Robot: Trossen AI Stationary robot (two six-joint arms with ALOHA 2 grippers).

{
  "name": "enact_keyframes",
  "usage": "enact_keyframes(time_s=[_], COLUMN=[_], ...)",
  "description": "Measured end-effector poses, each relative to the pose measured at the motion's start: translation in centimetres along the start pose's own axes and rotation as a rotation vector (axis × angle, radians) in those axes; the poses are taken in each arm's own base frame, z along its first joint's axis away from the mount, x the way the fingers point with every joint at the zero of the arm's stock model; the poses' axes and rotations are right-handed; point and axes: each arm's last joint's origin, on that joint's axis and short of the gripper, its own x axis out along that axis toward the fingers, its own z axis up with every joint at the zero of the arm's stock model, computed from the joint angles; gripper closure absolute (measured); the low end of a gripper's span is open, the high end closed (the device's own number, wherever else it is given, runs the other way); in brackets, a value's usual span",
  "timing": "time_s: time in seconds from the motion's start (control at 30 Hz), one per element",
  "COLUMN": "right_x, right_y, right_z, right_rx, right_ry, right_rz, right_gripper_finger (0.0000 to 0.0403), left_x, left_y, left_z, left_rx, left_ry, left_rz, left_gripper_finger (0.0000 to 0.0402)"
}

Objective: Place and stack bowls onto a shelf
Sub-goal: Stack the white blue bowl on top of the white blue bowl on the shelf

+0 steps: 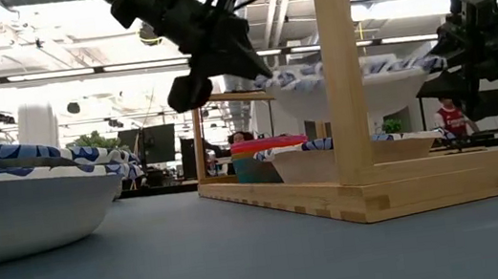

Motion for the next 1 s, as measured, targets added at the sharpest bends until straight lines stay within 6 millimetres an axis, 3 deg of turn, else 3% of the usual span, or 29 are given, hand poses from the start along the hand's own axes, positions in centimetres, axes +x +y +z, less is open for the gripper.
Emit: enact_keyframes(time_s=[0.63, 1.0], right_x=[0.0, 0.0], right_y=[0.0, -0.01], right_z=[0.02, 0.01], right_rx=[-0.008, -0.011], right_ry=[-0.003, -0.004], right_rz=[-0.003, -0.004], right_gripper_finger=[0.0232, 0.0232], left_x=[0.61, 0.6], left_y=[0.39, 0.51], left_z=[-0.33, -0.28], left_rx=[-0.03, -0.027], left_ry=[0.032, 0.011], left_rz=[0.015, 0.037], left_gripper_finger=[0.04, 0.034])
